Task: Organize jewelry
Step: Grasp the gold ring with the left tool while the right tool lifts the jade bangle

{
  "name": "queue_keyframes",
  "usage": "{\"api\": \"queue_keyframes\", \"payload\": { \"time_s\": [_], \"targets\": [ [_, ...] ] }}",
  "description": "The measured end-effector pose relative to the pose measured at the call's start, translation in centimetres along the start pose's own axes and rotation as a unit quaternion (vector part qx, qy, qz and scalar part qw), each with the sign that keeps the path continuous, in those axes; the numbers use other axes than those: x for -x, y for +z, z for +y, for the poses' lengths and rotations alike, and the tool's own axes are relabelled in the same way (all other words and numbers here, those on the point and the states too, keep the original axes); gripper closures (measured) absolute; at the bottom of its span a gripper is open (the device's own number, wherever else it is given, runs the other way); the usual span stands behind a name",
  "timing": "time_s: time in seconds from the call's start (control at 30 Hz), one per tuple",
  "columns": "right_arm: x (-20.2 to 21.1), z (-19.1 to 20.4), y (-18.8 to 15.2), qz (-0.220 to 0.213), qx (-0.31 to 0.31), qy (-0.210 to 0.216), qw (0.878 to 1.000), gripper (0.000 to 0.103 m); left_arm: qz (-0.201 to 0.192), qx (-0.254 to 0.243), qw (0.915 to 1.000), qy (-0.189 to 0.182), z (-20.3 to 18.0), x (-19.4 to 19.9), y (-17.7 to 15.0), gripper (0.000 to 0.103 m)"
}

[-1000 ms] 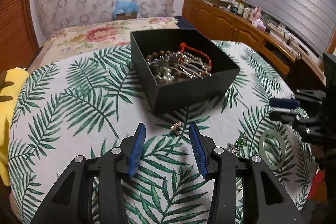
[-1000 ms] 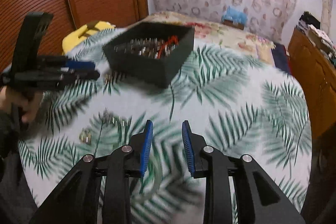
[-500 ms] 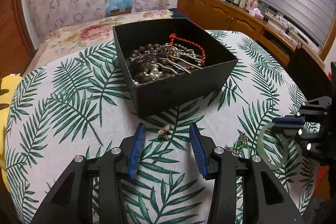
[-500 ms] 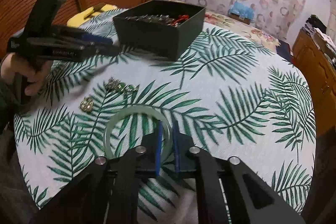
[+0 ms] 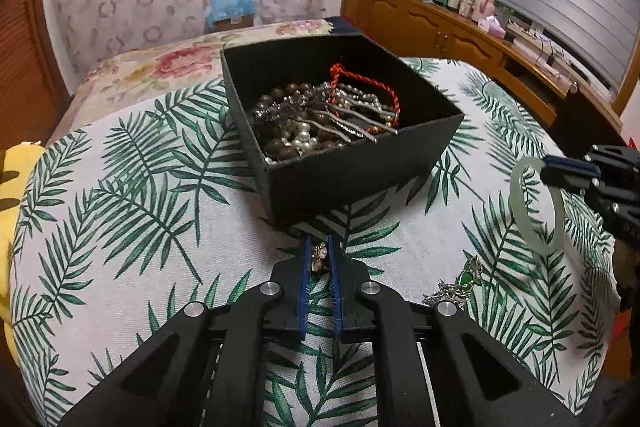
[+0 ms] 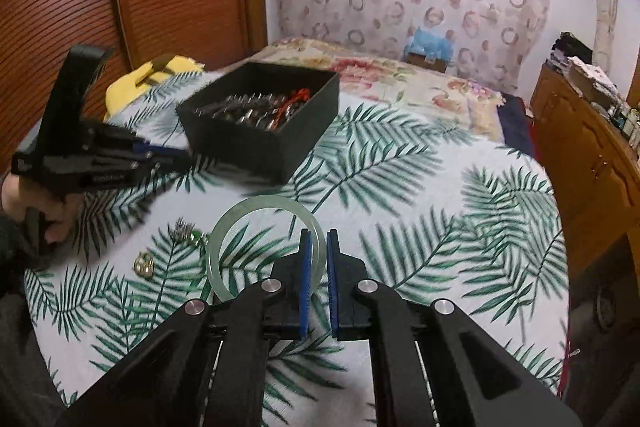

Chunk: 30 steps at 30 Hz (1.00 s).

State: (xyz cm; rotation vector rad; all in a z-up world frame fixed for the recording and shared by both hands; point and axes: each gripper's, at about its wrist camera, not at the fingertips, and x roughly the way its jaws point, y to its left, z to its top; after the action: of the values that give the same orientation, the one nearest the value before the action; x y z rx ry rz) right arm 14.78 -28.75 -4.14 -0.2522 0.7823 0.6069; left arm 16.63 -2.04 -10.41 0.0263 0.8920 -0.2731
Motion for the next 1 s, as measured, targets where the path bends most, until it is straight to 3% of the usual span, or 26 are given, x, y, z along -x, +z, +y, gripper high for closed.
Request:
{"api": "queue_keyframes", "payload": {
  "time_s": [0.53, 1.0],
  "targets": [
    [1.2, -0.1, 6.3, -0.071, 0.02, 0.003, 0.997, 0.095, -0.073, 0.01, 0.9973, 0.002, 0.7, 5.3, 2.7, 0.095],
    [-6.2, 1.1, 11.1, -0.058, 0.034, 0.025, 0.997, 0.094, -0.094, 0.011, 0.9955, 0.011, 2.2, 4.8, 6.8, 0.095]
  ]
}}
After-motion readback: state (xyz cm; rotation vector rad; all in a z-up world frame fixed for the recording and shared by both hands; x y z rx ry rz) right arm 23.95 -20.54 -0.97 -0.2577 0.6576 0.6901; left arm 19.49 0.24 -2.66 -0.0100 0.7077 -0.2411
